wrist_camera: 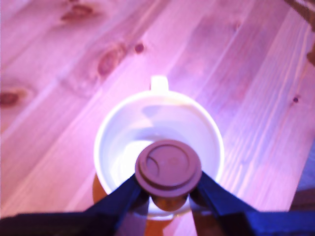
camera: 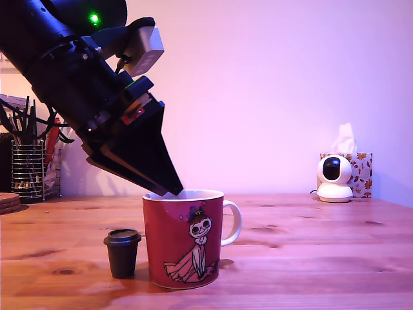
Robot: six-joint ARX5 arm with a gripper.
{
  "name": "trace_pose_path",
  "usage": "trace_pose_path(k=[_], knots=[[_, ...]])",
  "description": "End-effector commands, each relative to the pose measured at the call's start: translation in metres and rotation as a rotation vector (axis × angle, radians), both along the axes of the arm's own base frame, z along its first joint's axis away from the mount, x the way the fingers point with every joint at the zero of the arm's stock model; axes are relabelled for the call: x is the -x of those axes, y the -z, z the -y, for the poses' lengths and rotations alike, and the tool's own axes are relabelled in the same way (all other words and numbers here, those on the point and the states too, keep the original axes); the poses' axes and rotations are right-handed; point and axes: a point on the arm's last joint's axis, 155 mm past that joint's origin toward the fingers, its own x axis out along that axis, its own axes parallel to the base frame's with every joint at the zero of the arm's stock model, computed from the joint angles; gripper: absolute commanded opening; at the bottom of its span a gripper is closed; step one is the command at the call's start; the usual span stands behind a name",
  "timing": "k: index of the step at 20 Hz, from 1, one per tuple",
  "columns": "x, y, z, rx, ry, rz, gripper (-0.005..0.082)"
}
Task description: Pick up the coffee capsules on the table and drop them inside the coffee cup
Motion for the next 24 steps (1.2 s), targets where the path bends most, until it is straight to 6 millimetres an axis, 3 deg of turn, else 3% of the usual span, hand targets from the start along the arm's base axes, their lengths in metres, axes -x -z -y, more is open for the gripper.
trace_pose_path(k=[1,10,12,15,16,17,24], knots=[[0.001,0.006,0.000,-0.009,0.002,-0.008,0.0604],[0.002,0.007,-0.001,-0.012,0.003,-0.011,0.0587],[0.002,0.007,-0.001,-0.011,0.003,-0.011,0.0461],[0.001,0.005,0.001,-0.003,0.006,-0.005,0.0098],[0.000,0.004,0.002,-0.002,0.012,0.004,0.0018],[0.000,0.004,0.002,-0.007,0.031,0.023,-0.0022],[0.001,-0.023,0.028,0.139,0.125,0.072,-0.0024]])
